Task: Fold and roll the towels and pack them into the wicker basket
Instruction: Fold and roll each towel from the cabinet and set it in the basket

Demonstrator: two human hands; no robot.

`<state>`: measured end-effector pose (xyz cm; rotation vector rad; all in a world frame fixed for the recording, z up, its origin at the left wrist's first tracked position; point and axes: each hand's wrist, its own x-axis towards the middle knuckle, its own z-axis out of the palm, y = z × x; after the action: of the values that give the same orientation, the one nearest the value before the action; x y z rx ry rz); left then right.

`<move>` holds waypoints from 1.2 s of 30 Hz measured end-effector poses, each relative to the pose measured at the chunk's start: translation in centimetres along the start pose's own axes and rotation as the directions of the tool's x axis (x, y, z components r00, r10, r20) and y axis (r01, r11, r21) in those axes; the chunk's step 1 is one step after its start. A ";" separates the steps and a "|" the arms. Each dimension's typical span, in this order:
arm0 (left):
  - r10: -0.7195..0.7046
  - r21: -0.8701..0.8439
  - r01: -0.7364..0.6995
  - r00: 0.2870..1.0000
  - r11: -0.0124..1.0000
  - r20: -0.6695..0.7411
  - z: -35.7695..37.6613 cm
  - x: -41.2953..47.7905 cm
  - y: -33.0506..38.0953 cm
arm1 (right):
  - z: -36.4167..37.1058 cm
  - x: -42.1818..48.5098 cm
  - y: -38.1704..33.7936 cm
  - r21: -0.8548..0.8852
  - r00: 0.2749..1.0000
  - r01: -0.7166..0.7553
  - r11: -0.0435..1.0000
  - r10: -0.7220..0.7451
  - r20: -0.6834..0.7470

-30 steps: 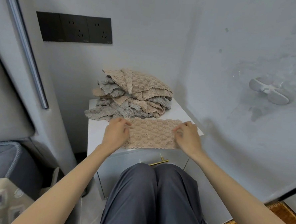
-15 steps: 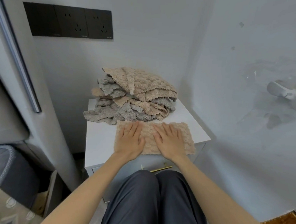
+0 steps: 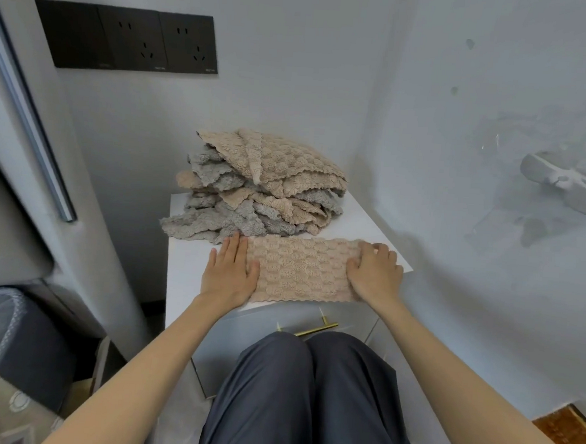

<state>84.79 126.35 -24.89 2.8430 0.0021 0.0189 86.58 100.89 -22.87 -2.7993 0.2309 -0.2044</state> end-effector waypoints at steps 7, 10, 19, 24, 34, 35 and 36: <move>0.226 0.030 -0.228 0.922 0.973 -0.315 -1.1 -0.6 1.8 | -2.4 1.5 -0.1 0.200 0.914 -0.308 0.930 0.232 0.332; 0.287 0.047 -0.284 0.931 0.958 -0.226 -1.6 -0.2 2.3 | -3.2 2.1 -0.5 0.278 0.894 -0.317 0.907 0.188 0.407; 0.312 0.056 -0.320 0.943 0.946 0.114 -2.7 1.2 4.3 | -8.3 3.8 -0.2 0.258 0.876 -0.201 0.945 0.056 0.480; 0.260 0.061 -0.278 0.943 0.959 0.209 -3.1 2.1 6.1 | -10.5 6.0 0.3 -0.033 0.977 0.049 0.998 -0.041 0.208; 0.411 -0.261 -0.344 0.867 0.902 0.281 -2.3 3.2 8.7 | -8.1 10.9 -0.9 -0.092 0.908 0.254 0.963 -0.270 -0.320; 0.420 -0.300 -0.336 0.862 0.893 0.283 -2.1 3.1 8.9 | -7.7 11.1 -1.1 0.011 0.922 0.264 0.965 -0.249 -0.296; 0.421 -0.323 -0.329 0.863 0.887 0.279 -1.9 3.1 9.0 | -7.3 11.1 -1.3 0.096 0.941 0.258 0.961 -0.228 -0.249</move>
<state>87.85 118.34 -20.38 2.4936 -0.5917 -0.3655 96.36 97.84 -14.35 -2.6666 -0.0748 -0.5918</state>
